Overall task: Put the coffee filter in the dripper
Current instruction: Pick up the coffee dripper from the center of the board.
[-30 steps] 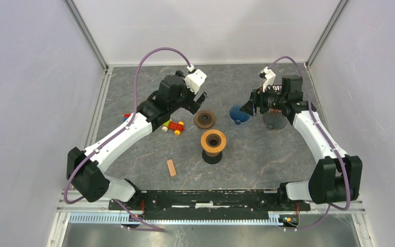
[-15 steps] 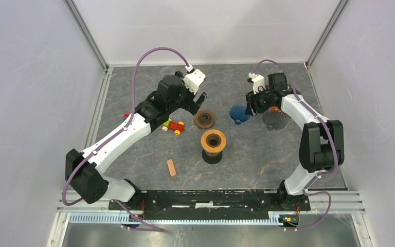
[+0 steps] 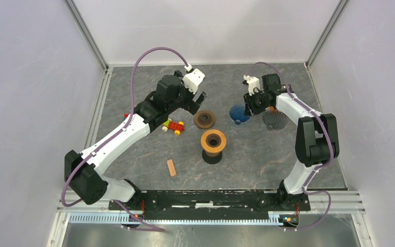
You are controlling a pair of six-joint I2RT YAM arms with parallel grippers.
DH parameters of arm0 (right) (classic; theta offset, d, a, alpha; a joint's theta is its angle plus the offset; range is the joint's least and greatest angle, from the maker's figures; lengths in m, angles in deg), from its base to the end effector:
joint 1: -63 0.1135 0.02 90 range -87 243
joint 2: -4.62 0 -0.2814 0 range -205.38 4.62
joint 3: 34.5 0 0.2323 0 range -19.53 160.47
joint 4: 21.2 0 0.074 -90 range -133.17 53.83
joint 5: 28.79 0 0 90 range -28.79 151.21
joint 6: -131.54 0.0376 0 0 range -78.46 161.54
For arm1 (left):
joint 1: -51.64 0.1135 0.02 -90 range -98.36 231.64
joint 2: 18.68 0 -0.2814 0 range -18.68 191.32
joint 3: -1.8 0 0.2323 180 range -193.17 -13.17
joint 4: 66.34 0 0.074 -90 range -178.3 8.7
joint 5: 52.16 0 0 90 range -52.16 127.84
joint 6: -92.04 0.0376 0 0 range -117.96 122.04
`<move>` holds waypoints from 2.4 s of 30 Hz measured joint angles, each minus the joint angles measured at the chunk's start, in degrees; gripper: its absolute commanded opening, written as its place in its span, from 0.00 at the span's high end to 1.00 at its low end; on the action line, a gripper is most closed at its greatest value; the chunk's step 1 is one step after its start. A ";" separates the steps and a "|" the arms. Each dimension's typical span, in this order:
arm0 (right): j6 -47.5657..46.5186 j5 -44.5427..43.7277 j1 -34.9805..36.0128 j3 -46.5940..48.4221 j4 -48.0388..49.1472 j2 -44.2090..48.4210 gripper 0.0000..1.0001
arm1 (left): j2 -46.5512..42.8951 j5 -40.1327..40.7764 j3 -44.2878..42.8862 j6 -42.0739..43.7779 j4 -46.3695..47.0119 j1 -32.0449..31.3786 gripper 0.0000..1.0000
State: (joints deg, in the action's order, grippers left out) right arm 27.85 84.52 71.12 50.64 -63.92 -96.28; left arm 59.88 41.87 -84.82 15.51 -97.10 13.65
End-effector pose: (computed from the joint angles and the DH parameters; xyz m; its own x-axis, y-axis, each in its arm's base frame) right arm 0.3479 0.0647 0.2342 -0.7408 -0.3252 -0.5878 -0.5247 0.8265 0.2040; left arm 0.2357 -0.1808 0.3788 -0.1647 0.4234 -0.8908 0.6183 0.7480 0.2413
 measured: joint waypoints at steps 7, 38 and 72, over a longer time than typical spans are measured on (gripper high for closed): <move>1.64 -0.42 0.00 0.48 0.50 -0.42 0.99 | 0.00 -0.07 0.00 0.00 0.04 0.00 0.00; -2.71 11.91 16.26 25.46 -27.43 11.93 1.00 | 5.16 -27.15 -22.08 -4.96 -24.61 -1.14 0.34; -0.68 13.14 17.00 23.58 -25.64 13.29 1.00 | 9.01 -21.07 -20.24 -17.86 -25.07 -4.24 0.66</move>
State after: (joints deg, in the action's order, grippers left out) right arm 27.17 97.66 88.13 74.23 -89.56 -83.00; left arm 68.89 20.80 -105.06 -2.35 -122.17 9.40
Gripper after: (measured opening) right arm 0.020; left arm 0.361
